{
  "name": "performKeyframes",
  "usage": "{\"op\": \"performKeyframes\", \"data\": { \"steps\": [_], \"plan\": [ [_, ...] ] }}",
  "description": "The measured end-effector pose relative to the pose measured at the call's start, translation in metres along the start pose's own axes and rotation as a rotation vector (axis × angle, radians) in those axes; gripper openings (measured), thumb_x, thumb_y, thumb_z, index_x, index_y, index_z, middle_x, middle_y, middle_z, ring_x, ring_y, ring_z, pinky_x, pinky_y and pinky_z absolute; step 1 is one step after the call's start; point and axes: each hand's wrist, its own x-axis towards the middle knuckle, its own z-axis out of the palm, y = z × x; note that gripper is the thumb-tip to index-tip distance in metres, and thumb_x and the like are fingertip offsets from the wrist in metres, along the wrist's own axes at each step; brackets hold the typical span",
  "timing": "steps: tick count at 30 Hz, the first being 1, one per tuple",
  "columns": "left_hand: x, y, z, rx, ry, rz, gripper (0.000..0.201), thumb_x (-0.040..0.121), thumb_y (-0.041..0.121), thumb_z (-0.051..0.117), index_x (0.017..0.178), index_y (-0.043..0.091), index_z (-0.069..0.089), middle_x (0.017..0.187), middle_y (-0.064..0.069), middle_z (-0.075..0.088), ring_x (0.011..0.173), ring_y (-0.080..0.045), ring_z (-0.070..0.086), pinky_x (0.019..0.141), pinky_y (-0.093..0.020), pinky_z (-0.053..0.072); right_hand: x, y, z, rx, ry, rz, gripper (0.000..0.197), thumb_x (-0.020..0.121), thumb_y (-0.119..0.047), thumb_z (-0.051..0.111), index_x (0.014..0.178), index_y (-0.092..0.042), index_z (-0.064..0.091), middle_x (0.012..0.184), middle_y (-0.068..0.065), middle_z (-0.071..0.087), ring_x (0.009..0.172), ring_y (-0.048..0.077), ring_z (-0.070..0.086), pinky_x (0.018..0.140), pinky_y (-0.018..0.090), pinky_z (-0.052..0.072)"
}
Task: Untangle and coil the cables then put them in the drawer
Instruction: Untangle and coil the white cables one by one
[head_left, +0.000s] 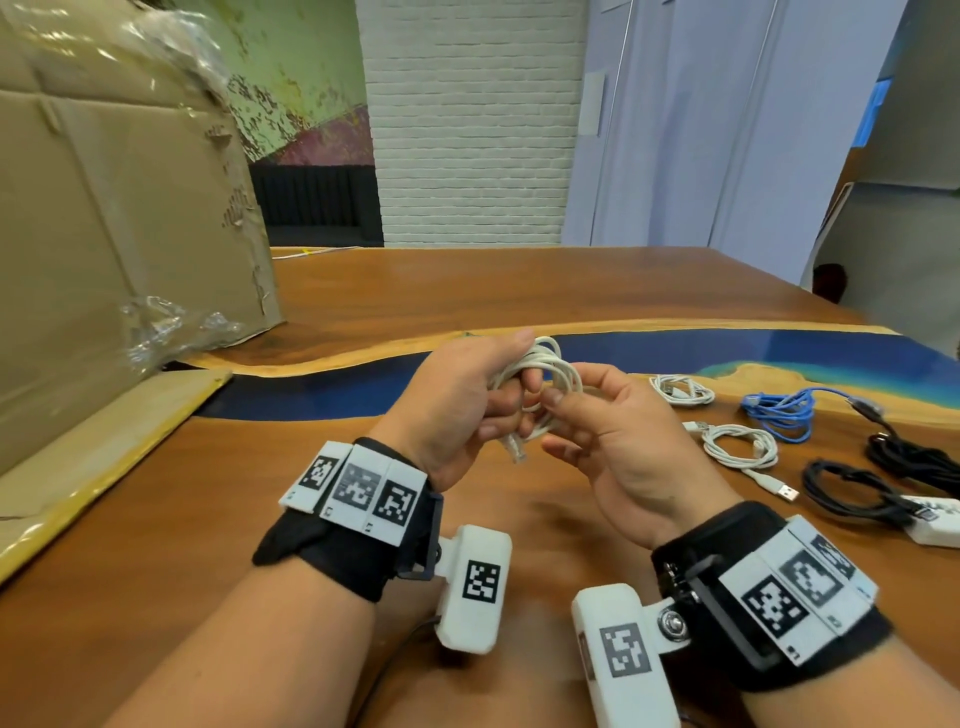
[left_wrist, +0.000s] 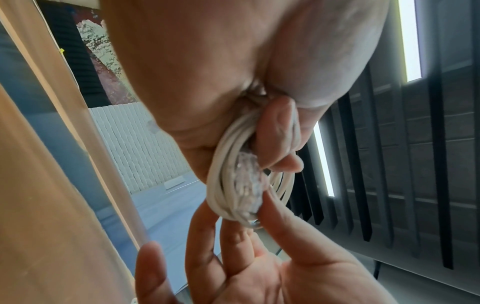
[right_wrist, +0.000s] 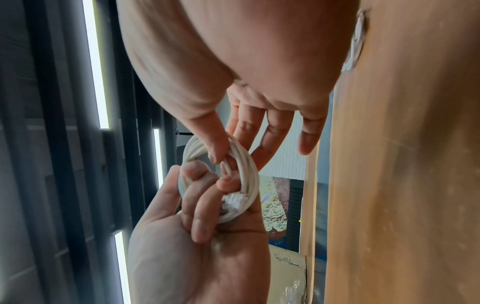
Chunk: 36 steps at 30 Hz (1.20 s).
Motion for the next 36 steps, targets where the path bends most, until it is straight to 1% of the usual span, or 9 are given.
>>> {"op": "performKeyframes", "data": {
  "steps": [8,12,15,18,22,27,30,33,36],
  "plan": [
    [0.002,0.002,0.003,-0.027,0.147,0.065,0.018,0.104,0.011,0.044,0.088,0.011,0.052,0.049,0.005,0.035,0.037,-0.009,0.026,0.041,-0.024,0.029,-0.005,-0.005,0.002,0.06,-0.078,0.014,0.031,0.091,-0.008,0.069,0.117,-0.015,0.054,0.097,0.011,0.077,0.096,0.026,0.07,0.092,0.046,0.04],
    [0.004,0.003,0.001,0.046,0.229,0.141,0.024,0.101,0.004,0.043,0.08,0.012,0.051,0.05,0.005,0.038,0.037,-0.008,0.028,0.037,-0.02,0.028,-0.01,-0.006,0.007,0.144,-0.185,0.009,0.037,0.079,-0.011,0.071,0.11,-0.015,0.052,0.087,0.007,0.075,0.087,0.021,0.07,0.092,0.046,0.04],
    [0.002,0.005,0.0,0.067,0.243,0.191,0.025,0.1,0.001,0.042,0.078,0.011,0.05,0.053,0.004,0.04,0.039,-0.007,0.029,0.037,-0.018,0.027,-0.014,-0.008,0.011,0.248,-0.297,0.012,0.032,0.081,-0.002,0.071,0.106,-0.011,0.052,0.077,0.008,0.069,0.08,0.023,0.067,0.092,0.047,0.045],
    [0.0,0.004,0.006,0.033,0.214,0.191,0.024,0.103,0.004,0.043,0.081,0.012,0.05,0.052,0.007,0.04,0.038,-0.006,0.03,0.036,-0.018,0.026,-0.016,-0.012,0.007,0.291,-0.338,0.009,0.036,0.08,-0.003,0.06,0.115,-0.007,0.053,0.071,0.01,0.058,0.074,0.023,0.063,0.09,0.047,0.045],
    [-0.001,0.002,0.014,-0.109,0.191,0.096,0.022,0.099,0.004,0.04,0.083,0.014,0.053,0.049,0.005,0.031,0.038,-0.008,0.023,0.038,-0.021,0.018,-0.014,-0.016,0.0,0.175,-0.378,-0.043,0.055,0.08,0.002,0.068,0.132,-0.003,0.052,0.094,0.016,0.067,0.087,0.026,0.066,0.089,0.042,0.05],
    [-0.004,0.006,0.019,-0.142,0.229,0.058,0.026,0.092,0.004,0.037,0.077,0.009,0.058,0.039,0.005,0.039,0.033,-0.012,0.039,0.046,-0.023,0.034,-0.011,-0.014,-0.001,-0.118,-0.234,-0.145,0.058,0.077,0.002,0.082,0.127,-0.015,0.06,0.101,0.018,0.077,0.094,0.03,0.073,0.083,0.037,0.059],
    [-0.002,0.002,0.018,-0.057,0.281,0.118,0.032,0.092,0.003,0.037,0.077,0.007,0.065,0.04,0.005,0.032,0.035,-0.011,0.029,0.044,-0.024,0.028,-0.012,-0.014,-0.002,-0.325,-0.055,-0.214,0.039,0.081,-0.005,0.083,0.114,-0.016,0.067,0.095,0.015,0.075,0.089,0.029,0.073,0.07,0.03,0.059],
    [0.001,-0.003,0.018,0.036,0.315,0.171,0.033,0.095,0.001,0.035,0.081,0.006,0.065,0.043,0.007,0.034,0.039,-0.011,0.026,0.045,-0.027,0.028,-0.011,-0.013,-0.001,-0.384,0.042,-0.173,0.031,0.081,-0.016,0.085,0.107,-0.014,0.067,0.078,0.022,0.07,0.063,0.029,0.066,0.061,0.04,0.061],
    [0.001,-0.004,0.019,0.057,0.315,0.167,0.032,0.094,0.001,0.036,0.082,0.006,0.065,0.045,0.005,0.034,0.041,-0.011,0.028,0.049,-0.029,0.03,-0.013,-0.012,0.0,-0.336,0.044,-0.108,0.038,0.085,-0.014,0.082,0.119,-0.017,0.065,0.074,0.014,0.076,0.064,0.025,0.072,0.068,0.043,0.064]
  ]
}}
